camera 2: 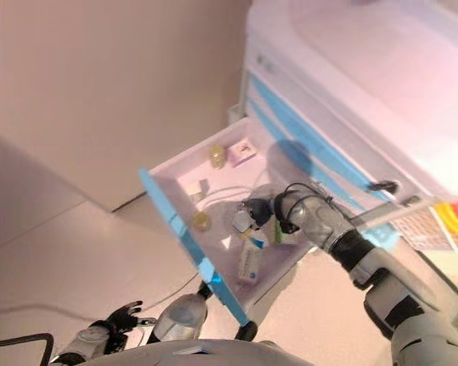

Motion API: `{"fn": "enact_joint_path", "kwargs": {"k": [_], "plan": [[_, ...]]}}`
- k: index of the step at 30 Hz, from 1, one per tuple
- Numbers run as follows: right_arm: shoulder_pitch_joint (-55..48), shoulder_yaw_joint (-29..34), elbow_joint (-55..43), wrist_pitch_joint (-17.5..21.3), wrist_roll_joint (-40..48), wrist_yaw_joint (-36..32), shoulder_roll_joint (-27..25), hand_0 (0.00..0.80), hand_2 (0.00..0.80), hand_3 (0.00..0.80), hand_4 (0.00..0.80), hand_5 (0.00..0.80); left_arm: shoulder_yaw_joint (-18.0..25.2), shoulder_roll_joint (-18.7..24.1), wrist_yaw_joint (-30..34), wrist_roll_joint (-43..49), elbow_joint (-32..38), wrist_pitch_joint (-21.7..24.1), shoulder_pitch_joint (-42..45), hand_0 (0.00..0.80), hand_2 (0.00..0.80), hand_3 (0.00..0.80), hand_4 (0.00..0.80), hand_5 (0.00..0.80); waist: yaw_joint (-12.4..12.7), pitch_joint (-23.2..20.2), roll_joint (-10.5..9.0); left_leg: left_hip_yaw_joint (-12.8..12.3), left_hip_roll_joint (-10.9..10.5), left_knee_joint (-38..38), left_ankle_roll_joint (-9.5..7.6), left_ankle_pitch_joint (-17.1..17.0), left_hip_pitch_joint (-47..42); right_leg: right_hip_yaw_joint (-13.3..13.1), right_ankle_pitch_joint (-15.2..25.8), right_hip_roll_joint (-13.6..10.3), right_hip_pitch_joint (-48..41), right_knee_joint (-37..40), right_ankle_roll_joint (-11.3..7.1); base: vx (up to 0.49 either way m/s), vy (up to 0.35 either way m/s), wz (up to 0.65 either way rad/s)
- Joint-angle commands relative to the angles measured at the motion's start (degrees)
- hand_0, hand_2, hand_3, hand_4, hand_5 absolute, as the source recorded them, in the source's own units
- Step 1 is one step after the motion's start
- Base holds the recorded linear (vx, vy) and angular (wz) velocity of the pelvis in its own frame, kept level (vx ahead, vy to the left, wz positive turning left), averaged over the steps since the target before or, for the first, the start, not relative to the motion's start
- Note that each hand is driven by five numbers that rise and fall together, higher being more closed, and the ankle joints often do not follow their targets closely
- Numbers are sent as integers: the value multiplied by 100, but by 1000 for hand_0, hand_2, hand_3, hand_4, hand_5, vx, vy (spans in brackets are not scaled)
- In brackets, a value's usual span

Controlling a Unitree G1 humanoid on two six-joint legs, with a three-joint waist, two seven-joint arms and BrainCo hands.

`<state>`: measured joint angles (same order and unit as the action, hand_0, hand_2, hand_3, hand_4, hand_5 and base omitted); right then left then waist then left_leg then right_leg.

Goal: Open the drawer and pick up the medicine

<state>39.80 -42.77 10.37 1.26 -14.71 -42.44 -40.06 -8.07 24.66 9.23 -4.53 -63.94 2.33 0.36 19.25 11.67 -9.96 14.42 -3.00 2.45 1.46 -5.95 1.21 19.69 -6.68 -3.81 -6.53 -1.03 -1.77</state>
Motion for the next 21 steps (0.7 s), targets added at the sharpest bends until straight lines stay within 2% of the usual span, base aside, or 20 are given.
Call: {"fn": "enact_joint_path", "kwargs": {"k": [1, 6, 11, 21], "plan": [[632, 116, -372, 9, 1077, -587, -441, 800, 800, 800, 800, 800, -15, -73, 30, 109, -406, -74, 15, 0, 0, 0, 0, 0, -165, -581, 141, -171, -151, 77, -172, 512, -270, -459, 512, -216, 297, -201, -332, 8, 15, -40], [1241, 546, -960, -253, 1809, -635, -844, 800, 800, 800, 800, 800, -13, -95, 0, 29, -454, -119, 8, 0, 0, 0, 0, 0, -402, -798, 166, -430, -97, 64, -168, 573, -399, -631, 506, -164, 255, -194, -315, 17, 21, -35], [1617, 1232, -1287, -628, 2325, -157, -1115, 800, 800, 800, 800, 800, -63, -162, 23, -66, -560, -94, 78, 0, 0, 0, 0, 0, -592, -934, 245, -578, -76, 41, -169, 629, -511, -718, 490, -134, 195, -185, -288, 26, 22, -10], [2132, 1942, -603, -896, 3240, 861, -1712, 800, 800, 800, 800, 800, -74, -265, 80, -66, -751, -99, 346, 0, 0, 0, 0, 0, -707, -1007, 308, -621, -88, -19, -176, 715, -614, -674, 420, -137, 52, -161, -228, 10, 7, -5]]}}
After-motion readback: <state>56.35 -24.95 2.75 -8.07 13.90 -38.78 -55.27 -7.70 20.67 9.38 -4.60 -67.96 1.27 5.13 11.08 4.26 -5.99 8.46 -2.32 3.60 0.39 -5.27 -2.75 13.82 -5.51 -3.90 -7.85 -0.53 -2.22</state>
